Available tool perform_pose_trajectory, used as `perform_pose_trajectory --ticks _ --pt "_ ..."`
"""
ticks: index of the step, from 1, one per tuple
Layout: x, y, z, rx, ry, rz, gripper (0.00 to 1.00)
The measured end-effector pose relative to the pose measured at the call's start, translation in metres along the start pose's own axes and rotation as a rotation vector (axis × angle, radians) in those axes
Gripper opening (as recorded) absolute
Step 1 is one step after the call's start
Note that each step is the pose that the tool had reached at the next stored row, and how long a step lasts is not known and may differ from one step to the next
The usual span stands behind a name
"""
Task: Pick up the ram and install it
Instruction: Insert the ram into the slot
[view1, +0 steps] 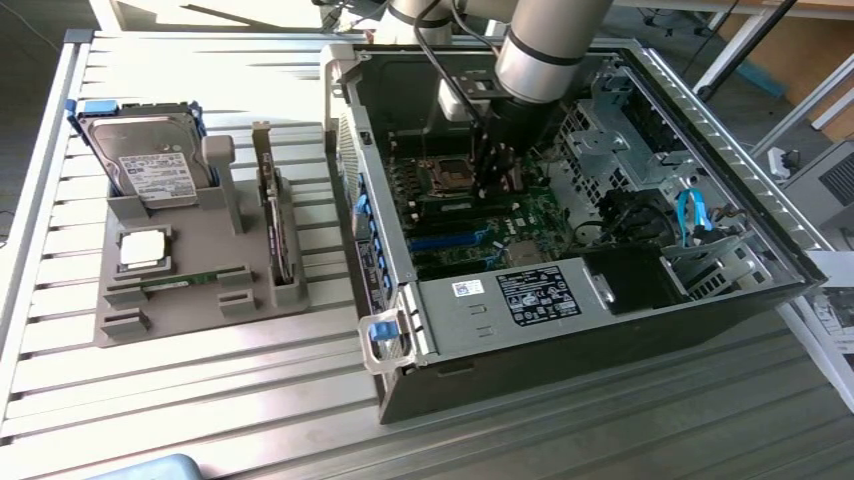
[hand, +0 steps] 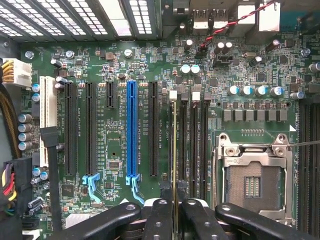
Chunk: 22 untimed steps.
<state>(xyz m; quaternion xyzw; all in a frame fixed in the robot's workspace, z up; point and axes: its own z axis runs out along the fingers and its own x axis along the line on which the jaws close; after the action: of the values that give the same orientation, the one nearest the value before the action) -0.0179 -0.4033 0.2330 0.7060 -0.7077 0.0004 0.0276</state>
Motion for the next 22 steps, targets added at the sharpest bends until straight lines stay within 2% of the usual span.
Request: perform_pose_trajectory --ticks 22 --pt "-0.0007 0.0014 0.0016 0.0007 0.0009 -0.018 0.14"
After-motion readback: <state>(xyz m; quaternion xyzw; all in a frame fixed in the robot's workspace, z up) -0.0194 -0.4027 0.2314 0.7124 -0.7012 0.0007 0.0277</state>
